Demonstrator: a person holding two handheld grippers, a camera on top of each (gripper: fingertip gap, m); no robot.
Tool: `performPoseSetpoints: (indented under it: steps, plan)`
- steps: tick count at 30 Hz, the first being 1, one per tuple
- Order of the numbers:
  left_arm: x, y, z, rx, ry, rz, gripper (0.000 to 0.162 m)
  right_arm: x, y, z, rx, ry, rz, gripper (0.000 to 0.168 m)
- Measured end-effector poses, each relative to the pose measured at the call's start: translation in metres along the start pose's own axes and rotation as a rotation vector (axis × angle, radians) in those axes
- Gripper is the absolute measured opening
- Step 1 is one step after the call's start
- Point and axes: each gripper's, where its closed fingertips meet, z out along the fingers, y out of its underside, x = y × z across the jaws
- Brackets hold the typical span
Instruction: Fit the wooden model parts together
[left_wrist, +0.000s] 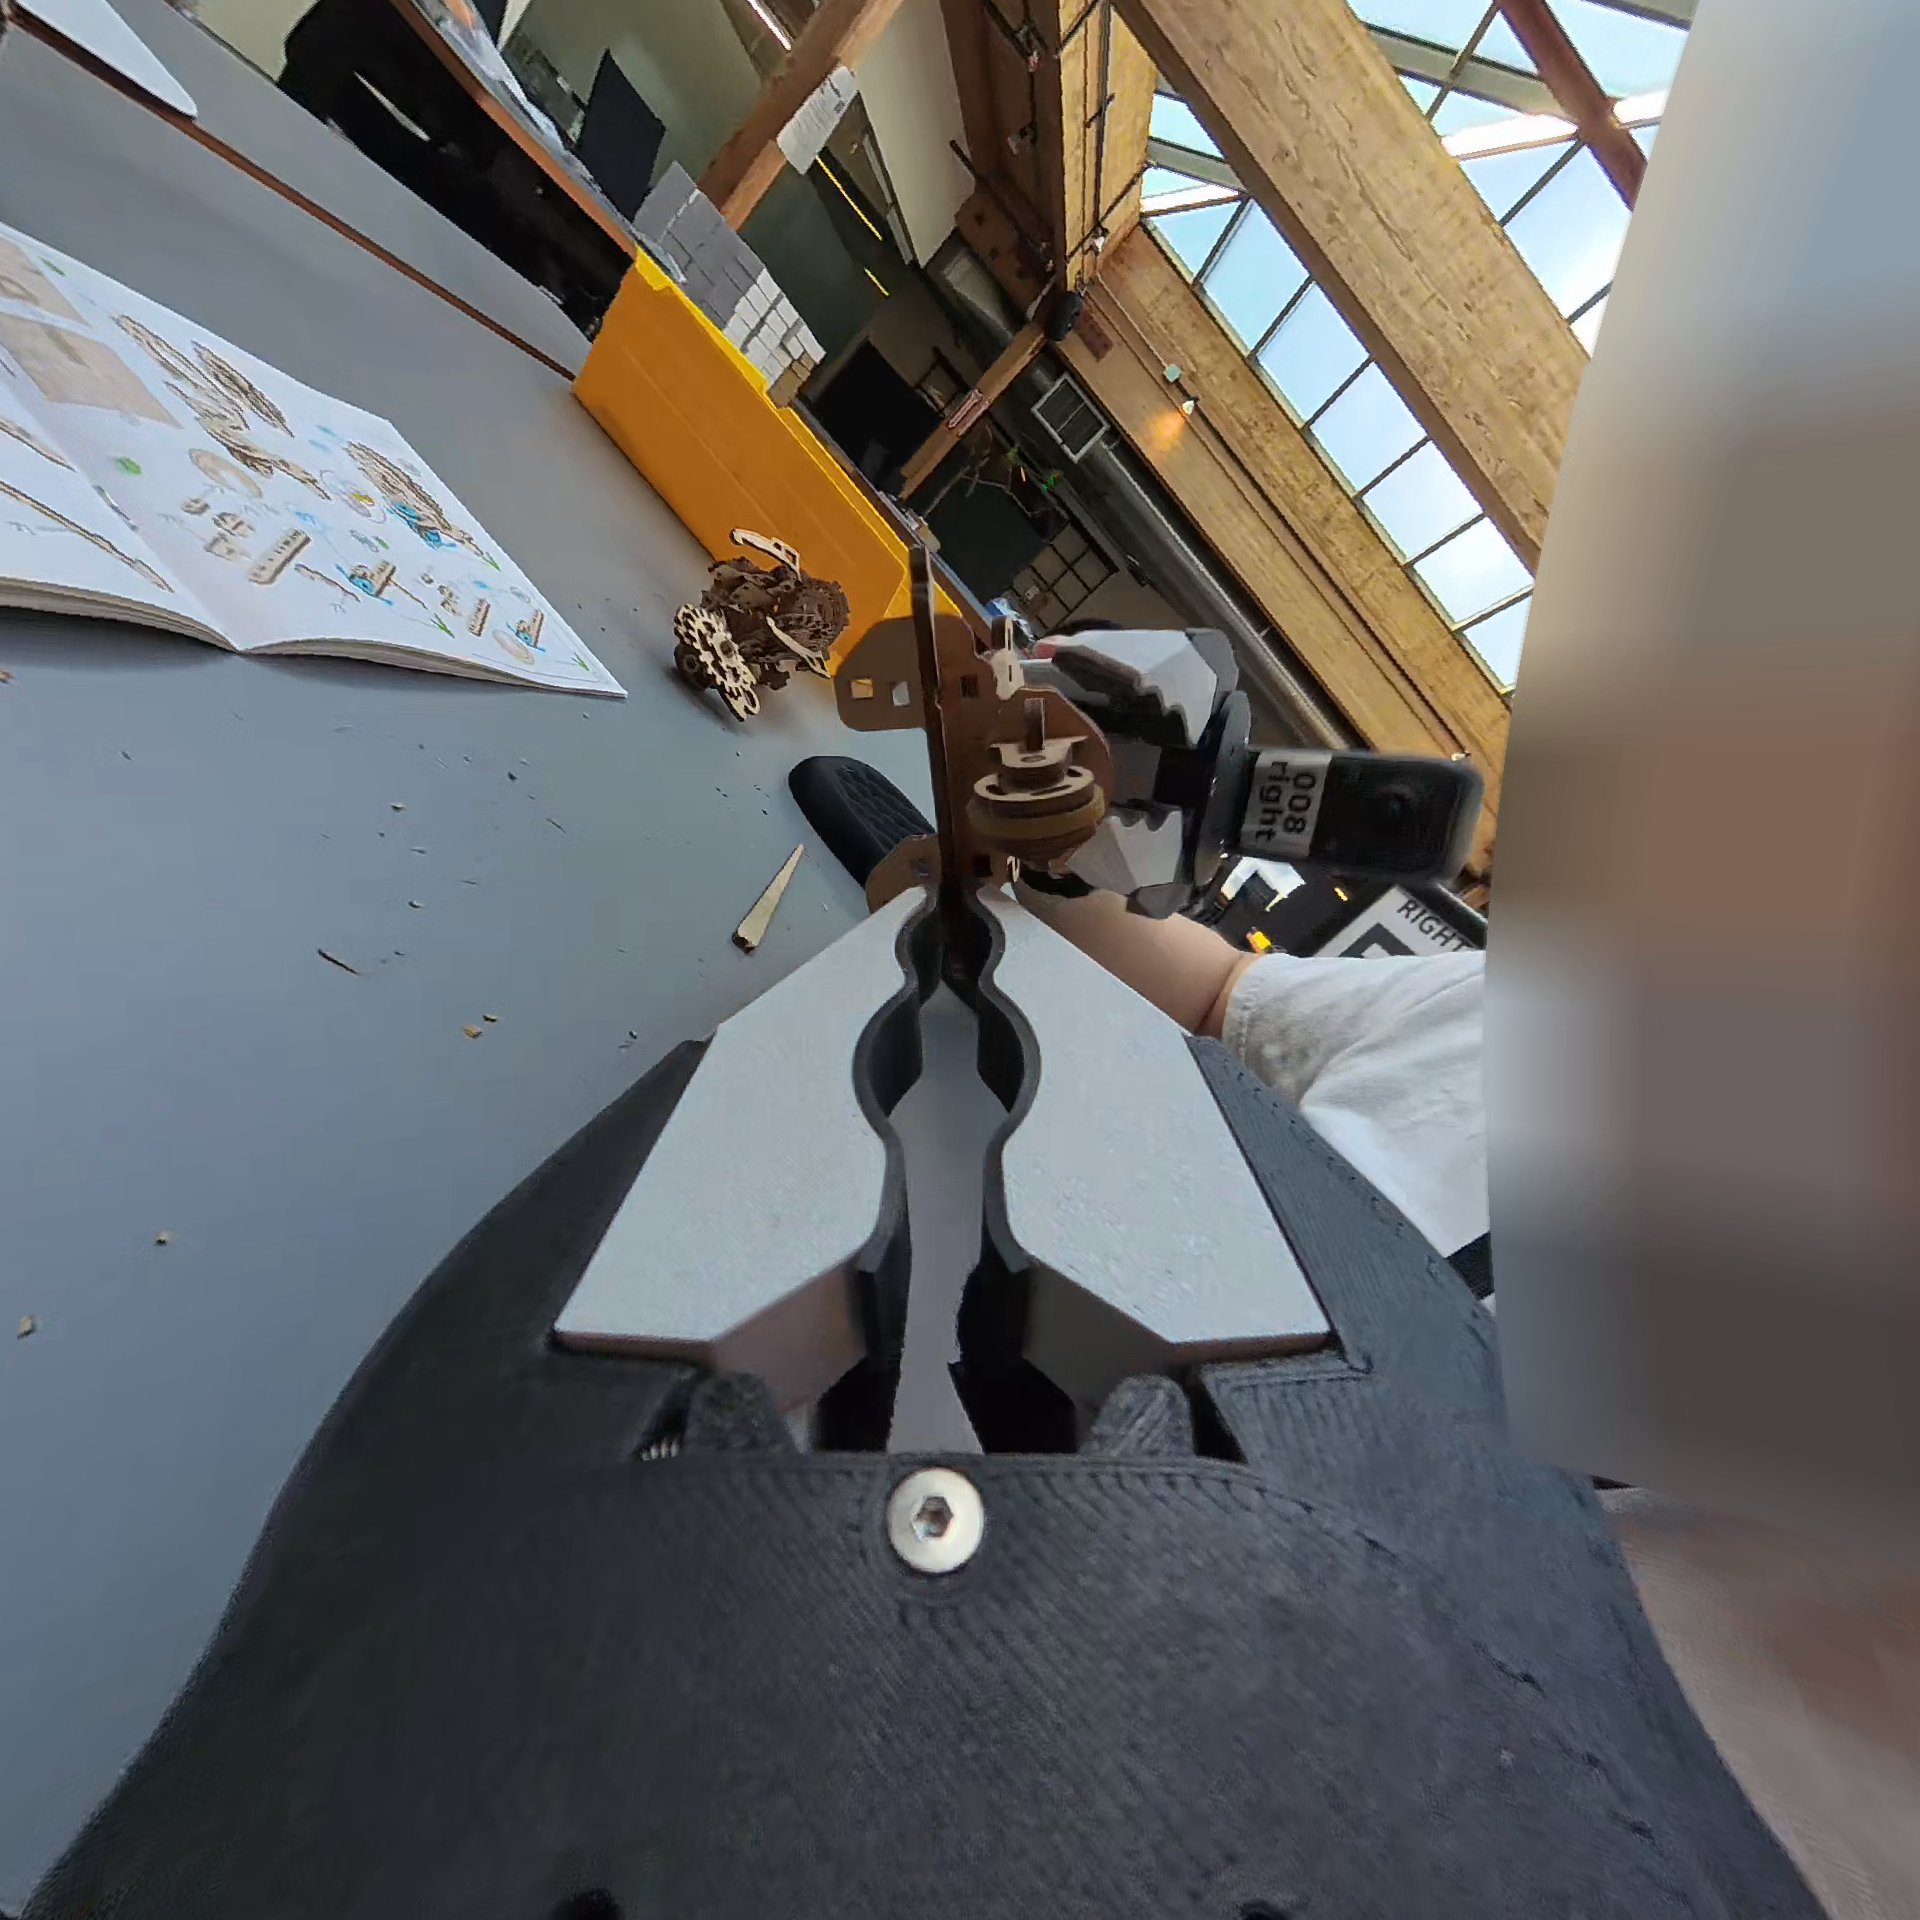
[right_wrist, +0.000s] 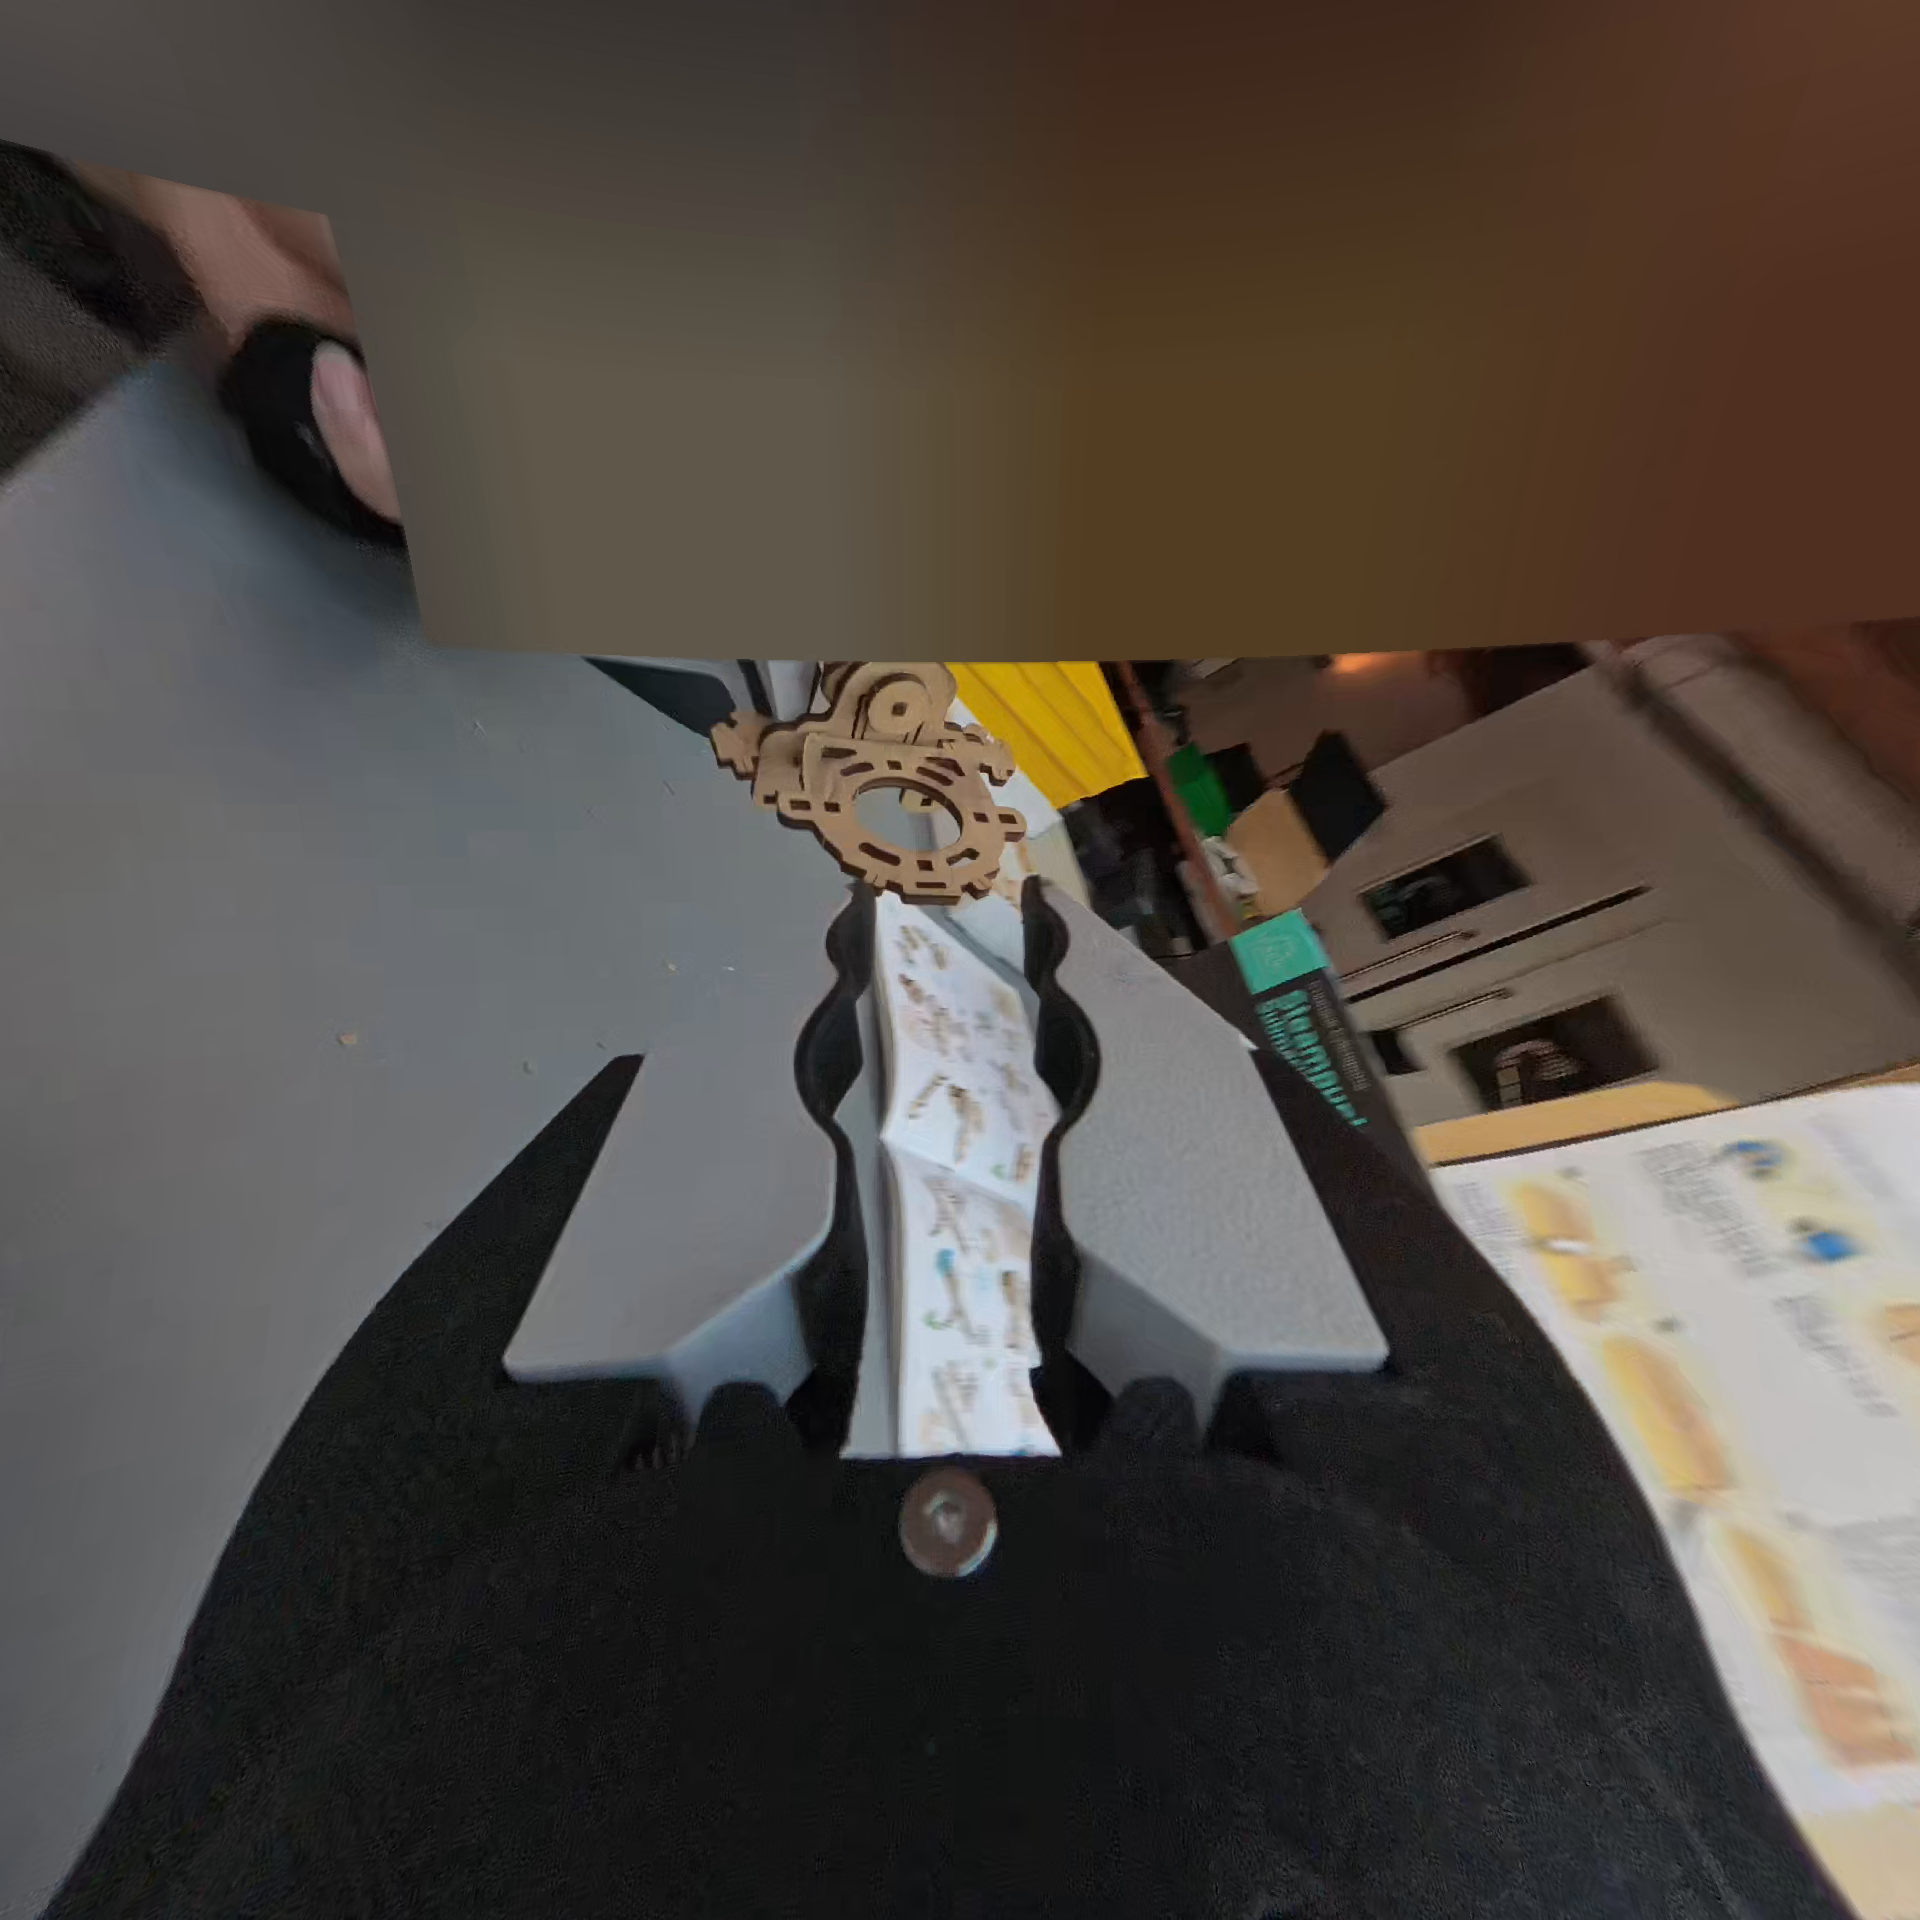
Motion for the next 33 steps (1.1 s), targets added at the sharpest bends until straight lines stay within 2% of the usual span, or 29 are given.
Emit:
performPoseSetpoints:
  steps: [2,3,7,10,11,16,19,20,25,30,33]
  plan:
    - [-0.001,0.001,0.000,0.004,-0.044,0.065,0.000,0.002,-0.003,-0.001,0.036,-0.128,0.402,0.049]
    - [-0.002,0.001,0.000,0.004,-0.061,0.086,0.000,0.005,-0.007,-0.003,0.070,-0.183,0.567,0.051]
    - [-0.002,0.005,0.003,-0.002,-0.087,0.151,0.000,0.022,0.004,0.004,0.120,-0.284,1.126,0.046]
    - [-0.002,0.008,0.008,-0.013,-0.109,0.212,0.000,0.016,0.008,0.013,0.174,-0.416,1.391,0.039]
    - [-0.002,0.008,0.009,-0.014,-0.122,0.228,0.000,0.009,0.007,0.015,0.177,-0.474,1.418,0.030]
    - [-0.003,0.010,0.010,-0.021,-0.140,0.271,0.000,-0.006,0.012,0.023,0.132,-0.533,1.460,0.026]
    - [-0.004,0.011,0.012,-0.028,-0.140,0.280,0.000,-0.010,0.009,0.022,0.145,-0.584,1.477,0.012]
    - [-0.004,0.012,0.013,-0.032,-0.143,0.280,0.000,-0.011,0.007,0.021,0.160,-0.604,1.483,0.001]
    - [-0.007,0.017,0.013,-0.064,-0.150,0.272,0.001,-0.016,0.010,0.019,0.172,-0.625,1.518,0.001]
    - [-0.014,0.015,-0.001,-0.101,-0.229,0.274,0.044,-0.023,0.013,0.019,0.155,-0.627,1.484,0.001]
    - [-0.004,0.003,-0.013,-0.082,-0.197,0.265,0.055,-0.027,0.018,0.020,0.120,-0.598,1.391,0.001]
